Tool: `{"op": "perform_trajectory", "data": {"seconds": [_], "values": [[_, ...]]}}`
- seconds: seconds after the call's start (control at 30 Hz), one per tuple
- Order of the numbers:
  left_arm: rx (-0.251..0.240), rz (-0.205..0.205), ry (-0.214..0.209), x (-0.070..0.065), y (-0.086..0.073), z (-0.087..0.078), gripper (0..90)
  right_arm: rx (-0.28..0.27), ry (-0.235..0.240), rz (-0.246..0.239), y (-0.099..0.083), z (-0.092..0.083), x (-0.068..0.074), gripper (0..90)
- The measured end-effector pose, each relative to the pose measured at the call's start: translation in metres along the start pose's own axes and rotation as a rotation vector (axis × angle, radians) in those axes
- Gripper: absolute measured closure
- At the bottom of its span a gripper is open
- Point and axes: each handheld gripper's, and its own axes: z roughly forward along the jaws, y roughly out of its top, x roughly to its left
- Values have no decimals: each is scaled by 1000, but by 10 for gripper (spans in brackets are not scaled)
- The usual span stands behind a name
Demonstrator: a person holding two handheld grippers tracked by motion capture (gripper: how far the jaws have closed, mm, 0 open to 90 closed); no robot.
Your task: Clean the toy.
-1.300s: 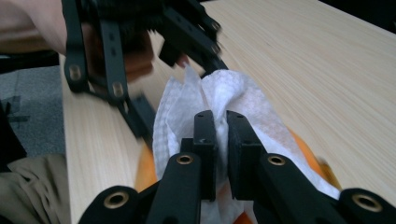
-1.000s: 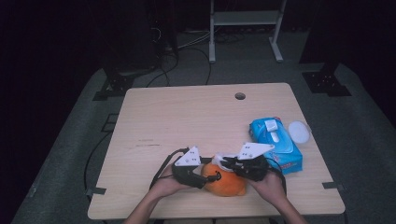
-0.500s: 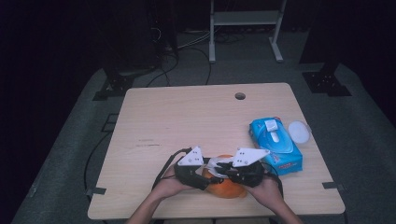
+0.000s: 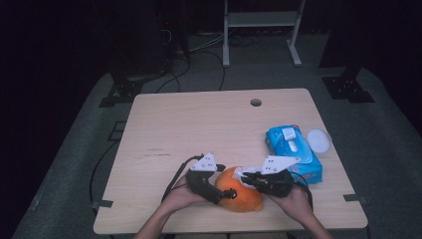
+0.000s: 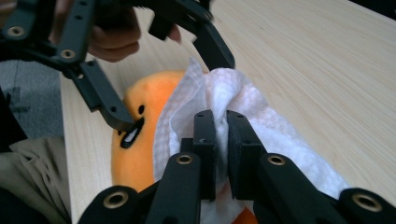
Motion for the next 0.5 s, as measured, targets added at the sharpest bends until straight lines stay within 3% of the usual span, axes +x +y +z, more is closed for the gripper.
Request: {"op": "perform_trajectory", "data": {"seconds": [0.13, 0.17, 0.3, 0.43, 0.47, 0.5], "values": [[18, -45, -4, 3, 0, 1, 198, 1, 0, -31, 6, 3, 7, 824], [19, -33, 5, 2, 0, 0, 235, 1, -2, -33, 7, 4, 9, 823], [-15, 60, 35, -3, 2, -5, 362, -14, -17, -44, 11, 3, 9, 824], [-120, 223, 102, -12, 8, -14, 476, -73, -42, -46, 17, -6, 8, 824], [-127, 256, 119, -12, 9, -16, 475, -83, -46, -44, 18, -7, 8, 824], [-113, 256, 125, -11, 8, -15, 455, -85, -47, -45, 19, -8, 7, 824]]}}
